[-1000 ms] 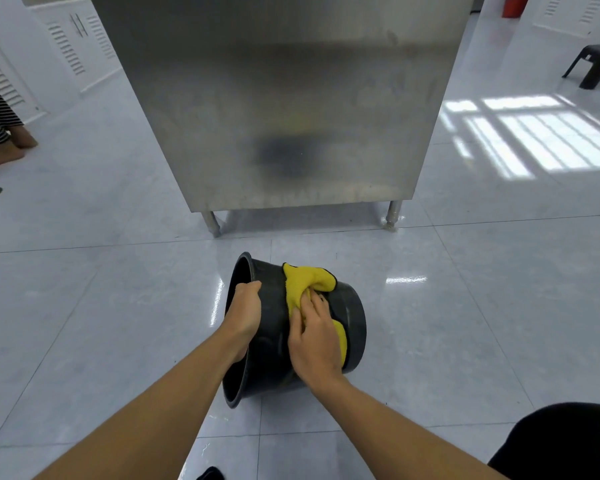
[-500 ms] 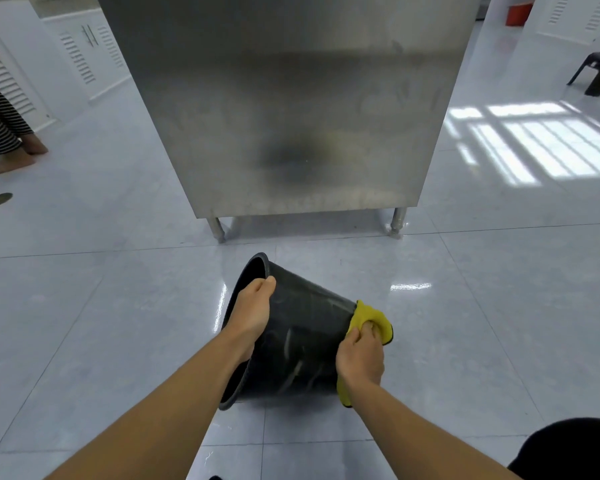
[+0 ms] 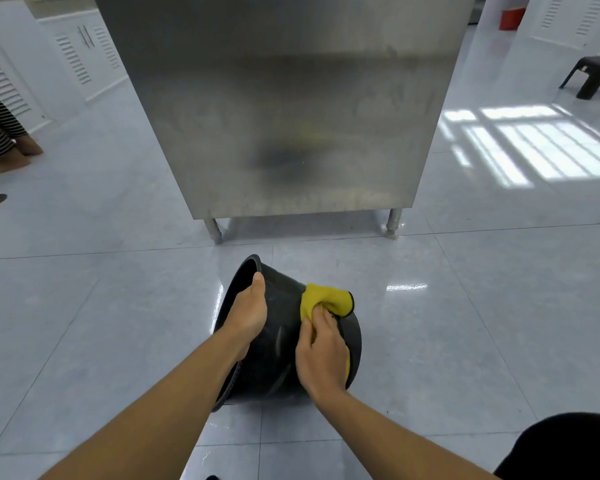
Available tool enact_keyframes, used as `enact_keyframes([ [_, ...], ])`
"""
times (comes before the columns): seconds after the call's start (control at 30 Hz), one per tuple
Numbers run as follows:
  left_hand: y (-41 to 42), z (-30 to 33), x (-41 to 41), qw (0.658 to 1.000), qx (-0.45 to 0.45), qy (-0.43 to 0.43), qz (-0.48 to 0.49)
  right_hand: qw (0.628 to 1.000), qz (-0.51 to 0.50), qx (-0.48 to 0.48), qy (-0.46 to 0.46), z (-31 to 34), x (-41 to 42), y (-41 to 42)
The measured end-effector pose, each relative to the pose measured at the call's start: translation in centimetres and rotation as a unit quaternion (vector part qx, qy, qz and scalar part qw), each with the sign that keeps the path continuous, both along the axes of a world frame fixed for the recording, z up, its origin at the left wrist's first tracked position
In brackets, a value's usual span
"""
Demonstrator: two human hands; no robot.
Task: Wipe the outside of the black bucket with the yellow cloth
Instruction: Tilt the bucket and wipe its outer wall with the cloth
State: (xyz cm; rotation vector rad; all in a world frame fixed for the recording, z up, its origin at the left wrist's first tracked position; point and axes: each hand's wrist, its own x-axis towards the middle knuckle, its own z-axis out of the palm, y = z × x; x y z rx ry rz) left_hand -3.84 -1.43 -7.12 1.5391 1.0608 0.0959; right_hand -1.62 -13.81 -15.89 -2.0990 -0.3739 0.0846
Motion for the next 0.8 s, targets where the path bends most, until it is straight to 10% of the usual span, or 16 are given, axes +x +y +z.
enact_keyframes([
  [0.8, -0.4, 0.1, -0.6, 0.997, 0.042, -0.065, -0.029, 0.999, 0.048, 0.018, -0.018, 0.4, 0.9, 0.3],
])
